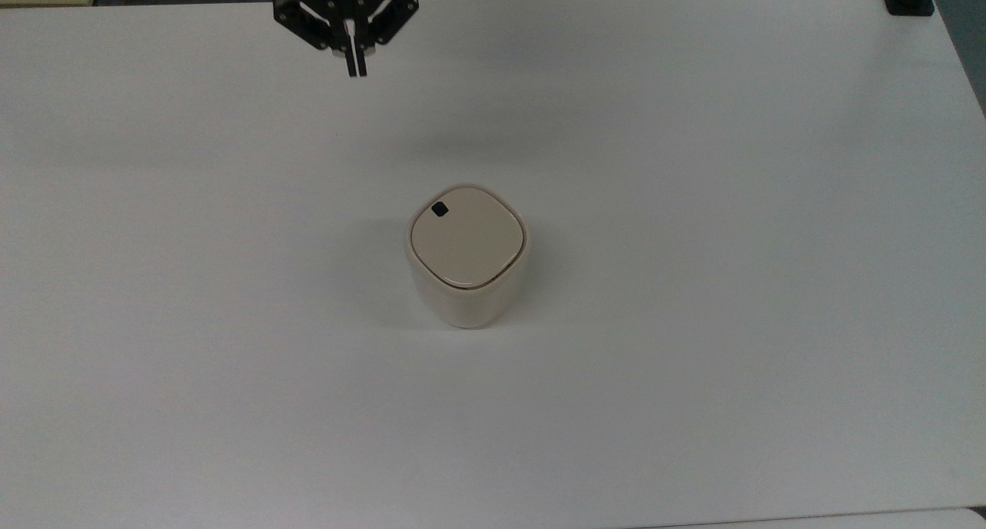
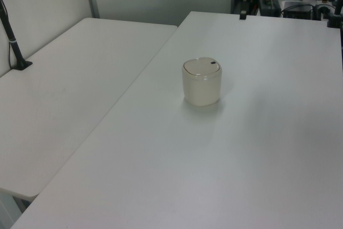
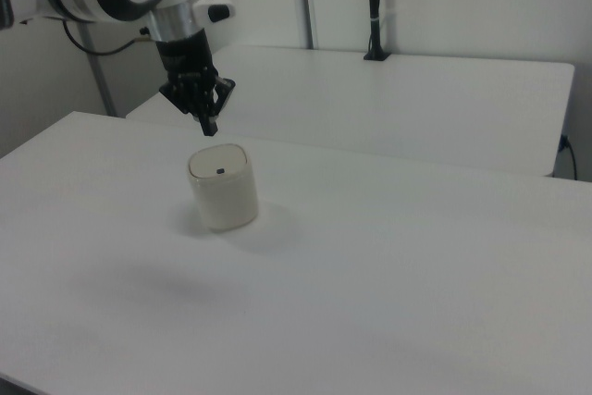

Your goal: Close the trash bin

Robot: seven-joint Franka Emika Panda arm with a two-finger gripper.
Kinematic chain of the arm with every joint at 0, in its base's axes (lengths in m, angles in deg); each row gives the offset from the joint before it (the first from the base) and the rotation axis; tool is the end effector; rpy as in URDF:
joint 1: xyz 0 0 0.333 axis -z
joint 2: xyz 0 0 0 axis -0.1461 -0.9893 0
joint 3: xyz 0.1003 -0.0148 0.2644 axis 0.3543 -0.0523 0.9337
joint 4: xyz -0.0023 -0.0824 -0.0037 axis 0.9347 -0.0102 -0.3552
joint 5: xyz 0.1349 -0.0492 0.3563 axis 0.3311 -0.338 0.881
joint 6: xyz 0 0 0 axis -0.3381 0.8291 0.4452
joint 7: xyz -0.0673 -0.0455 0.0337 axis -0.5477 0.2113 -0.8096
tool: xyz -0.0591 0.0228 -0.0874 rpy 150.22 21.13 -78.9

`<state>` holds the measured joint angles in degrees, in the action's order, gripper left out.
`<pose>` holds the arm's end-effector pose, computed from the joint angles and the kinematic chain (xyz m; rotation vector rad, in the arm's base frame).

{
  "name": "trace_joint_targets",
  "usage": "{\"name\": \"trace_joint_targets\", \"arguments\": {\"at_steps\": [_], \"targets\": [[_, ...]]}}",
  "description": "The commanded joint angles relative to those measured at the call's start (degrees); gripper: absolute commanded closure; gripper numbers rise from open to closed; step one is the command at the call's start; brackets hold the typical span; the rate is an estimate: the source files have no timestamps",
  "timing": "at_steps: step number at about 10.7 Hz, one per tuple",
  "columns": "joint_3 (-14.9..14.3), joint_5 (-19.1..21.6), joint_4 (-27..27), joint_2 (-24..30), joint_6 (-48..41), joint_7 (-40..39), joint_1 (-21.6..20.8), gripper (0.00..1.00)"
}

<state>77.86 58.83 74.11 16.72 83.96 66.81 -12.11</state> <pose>0.5791 -0.0139 0.5563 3.0728 0.2930 0.0944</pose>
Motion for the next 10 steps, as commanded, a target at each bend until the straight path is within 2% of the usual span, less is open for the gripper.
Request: {"name": "trace_joint_targets", "arguments": {"at_steps": [1, 2, 3, 4, 5, 10], "targets": [[0.1, 0.9, 2.0, 5.7, -6.6, 7.0, 1.8, 0.79], [0.1, 0.9, 2.1, 6.5, -8.6, 8.0, 1.8, 0.62], [0.1, 0.8, 2.1, 6.5, -9.5, 8.3, 1.8, 0.27], [0.1, 0.3, 2.1, 6.7, -9.3, 8.3, 1.8, 0.07], [0.1, 0.0, 2.1, 6.6, -9.0, 8.3, 1.8, 0.0], [0.1, -1.6, 2.1, 6.5, -7.1, 8.2, 2.2, 0.0]]}}
